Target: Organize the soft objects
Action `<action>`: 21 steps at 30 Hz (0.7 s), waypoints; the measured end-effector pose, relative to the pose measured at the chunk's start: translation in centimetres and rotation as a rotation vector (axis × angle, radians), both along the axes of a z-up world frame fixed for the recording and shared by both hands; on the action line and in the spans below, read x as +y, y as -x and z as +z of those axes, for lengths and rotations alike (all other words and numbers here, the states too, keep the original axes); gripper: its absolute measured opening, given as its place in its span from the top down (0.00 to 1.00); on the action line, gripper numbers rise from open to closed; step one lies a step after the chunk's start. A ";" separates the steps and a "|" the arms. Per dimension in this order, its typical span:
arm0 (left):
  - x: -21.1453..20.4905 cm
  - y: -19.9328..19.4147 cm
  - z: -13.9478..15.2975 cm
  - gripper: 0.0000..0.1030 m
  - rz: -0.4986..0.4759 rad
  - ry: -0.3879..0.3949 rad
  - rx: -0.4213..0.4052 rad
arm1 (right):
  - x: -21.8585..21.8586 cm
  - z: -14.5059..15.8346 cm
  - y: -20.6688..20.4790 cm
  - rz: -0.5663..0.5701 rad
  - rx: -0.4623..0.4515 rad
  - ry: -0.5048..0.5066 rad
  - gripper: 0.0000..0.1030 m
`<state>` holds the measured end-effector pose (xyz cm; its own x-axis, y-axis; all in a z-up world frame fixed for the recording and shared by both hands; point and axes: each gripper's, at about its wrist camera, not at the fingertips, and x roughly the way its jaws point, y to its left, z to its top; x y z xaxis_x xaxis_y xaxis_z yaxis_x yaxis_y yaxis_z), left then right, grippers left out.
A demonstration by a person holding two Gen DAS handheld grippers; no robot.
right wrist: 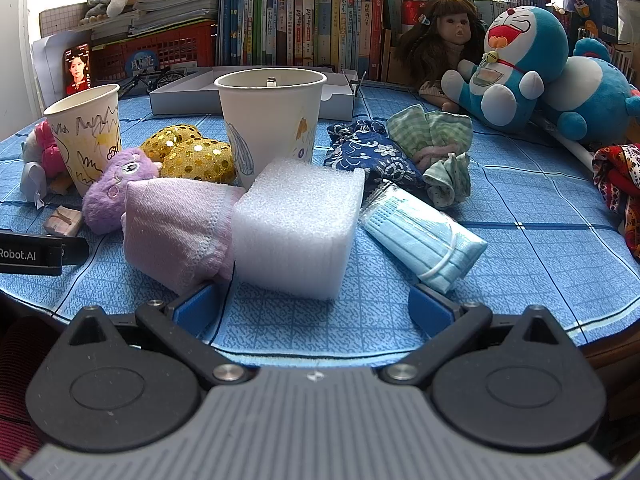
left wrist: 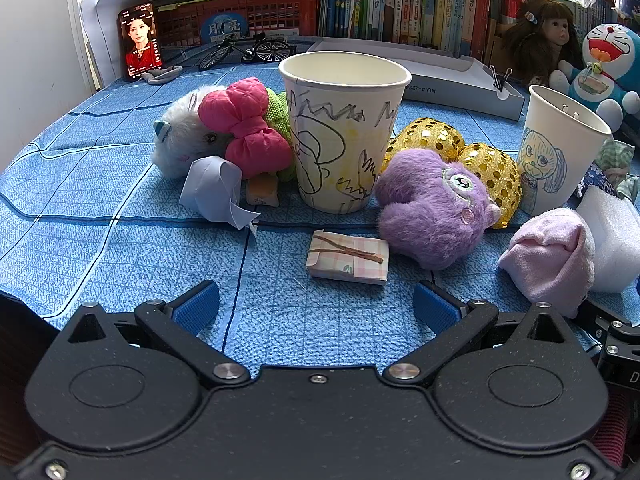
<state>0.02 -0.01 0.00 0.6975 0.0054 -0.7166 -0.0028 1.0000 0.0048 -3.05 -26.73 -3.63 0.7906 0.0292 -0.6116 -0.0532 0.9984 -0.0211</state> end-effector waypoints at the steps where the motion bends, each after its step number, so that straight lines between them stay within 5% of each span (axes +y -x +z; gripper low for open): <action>1: 0.0 0.0 0.0 0.00 0.000 0.000 0.000 | 0.0 0.0 0.0 0.000 0.000 0.000 0.00; 21: 0.0 0.0 0.0 0.00 0.000 -0.001 -0.001 | 0.2 0.0 0.1 -0.002 -0.001 0.001 0.00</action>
<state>0.01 -0.01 -0.01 0.6982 0.0059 -0.7159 -0.0026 1.0000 0.0058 -3.15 -26.54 -3.66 0.7916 0.0266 -0.6105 -0.0508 0.9985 -0.0223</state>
